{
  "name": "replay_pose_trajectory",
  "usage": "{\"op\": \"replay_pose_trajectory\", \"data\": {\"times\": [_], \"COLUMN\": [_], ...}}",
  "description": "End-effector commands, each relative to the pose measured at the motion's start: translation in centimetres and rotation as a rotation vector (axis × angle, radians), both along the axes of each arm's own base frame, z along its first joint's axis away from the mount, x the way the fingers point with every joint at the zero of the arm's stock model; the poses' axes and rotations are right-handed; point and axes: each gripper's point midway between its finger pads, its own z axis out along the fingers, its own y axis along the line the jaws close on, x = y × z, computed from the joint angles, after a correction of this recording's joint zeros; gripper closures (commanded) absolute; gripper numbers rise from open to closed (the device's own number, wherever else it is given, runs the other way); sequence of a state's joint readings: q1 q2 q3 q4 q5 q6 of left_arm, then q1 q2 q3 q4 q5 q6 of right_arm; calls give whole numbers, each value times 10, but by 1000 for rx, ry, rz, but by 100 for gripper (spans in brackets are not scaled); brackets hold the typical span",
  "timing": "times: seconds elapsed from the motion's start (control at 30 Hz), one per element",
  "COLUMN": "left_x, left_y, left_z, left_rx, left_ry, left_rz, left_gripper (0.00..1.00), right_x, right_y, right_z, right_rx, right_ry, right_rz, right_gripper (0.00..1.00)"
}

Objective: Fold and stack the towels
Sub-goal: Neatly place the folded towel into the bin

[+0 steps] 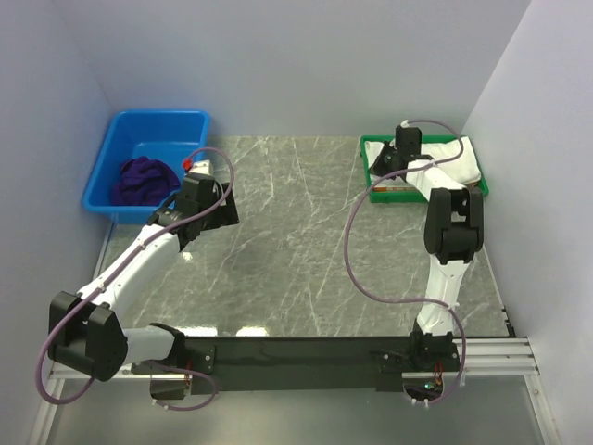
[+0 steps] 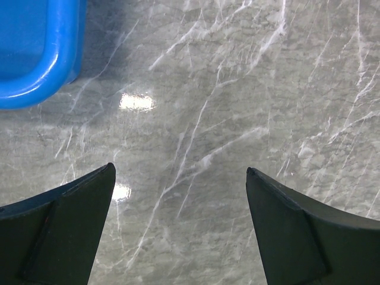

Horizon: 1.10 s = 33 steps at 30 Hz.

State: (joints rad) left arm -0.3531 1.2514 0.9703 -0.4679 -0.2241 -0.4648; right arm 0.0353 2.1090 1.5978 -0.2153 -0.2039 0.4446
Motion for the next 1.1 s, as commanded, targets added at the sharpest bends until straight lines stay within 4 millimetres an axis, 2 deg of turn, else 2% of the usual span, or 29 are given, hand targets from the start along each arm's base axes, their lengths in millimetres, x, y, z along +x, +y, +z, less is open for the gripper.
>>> {"op": "replay_pose_trajectory", "data": {"times": [0.0, 0.03, 0.07, 0.23, 0.4, 0.5, 0.63, 0.73, 0.77, 0.83, 0.87, 0.93, 0.97, 1.03, 1.07], "left_x": [2, 2, 2, 1, 1, 1, 0, 1, 1, 1, 1, 1, 1, 2, 4], "left_y": [-3, -3, -3, -3, -3, -3, -3, -3, -3, -2, -2, -1, 1, 3, 6], "left_z": [15, 16, 16, 20, 21, 21, 23, 27, 28, 29, 31, 33, 34, 35, 37], "left_rx": [-29, -31, -32, -36, -37, -36, -39, -43, -43, -41, -43, -42, -40, -34, -25], "left_ry": [-54, -57, -60, -70, -75, -76, -79, -92, -96, -100, -107, -114, -122, -126, -132], "left_rz": [-13, -14, -14, -14, -13, -14, -19, -20, -18, -15, -14, -8, 0, 14, 32], "left_gripper": [4, 4, 4, 4, 4, 4, 4, 4, 4, 4, 4, 4, 4, 3, 3], "right_x": [-35, -34, -40, -53, -54, -49, -41, -41, -42, -47, -49, -58, -63, -78, -85], "right_y": [-12, -8, -21, -19, -20, -16, -17, -17, -19, -19, -19, -20, -17, -14, -16], "right_z": [-24, -22, -31, -44, -47, -42, -18, 10, 26, 39, 53, 61, 79, 83, 105], "right_rx": [47, 88, 113, 152, 156, 161, 137, 111, 103, 72, 58, 32, 26, 7, -8], "right_ry": [124, 111, 134, 191, 227, 219, 161, 111, 85, 65, 39, 31, -6, -13, -59], "right_rz": [-68, -79, -110, -105, -108, -82, -40, -12, -7, 12, 15, 22, 30, 39, 32], "right_gripper": [95, 95, 95, 94, 93, 93, 92, 90, 88, 86, 83, 78, 70, 64, 59]}}
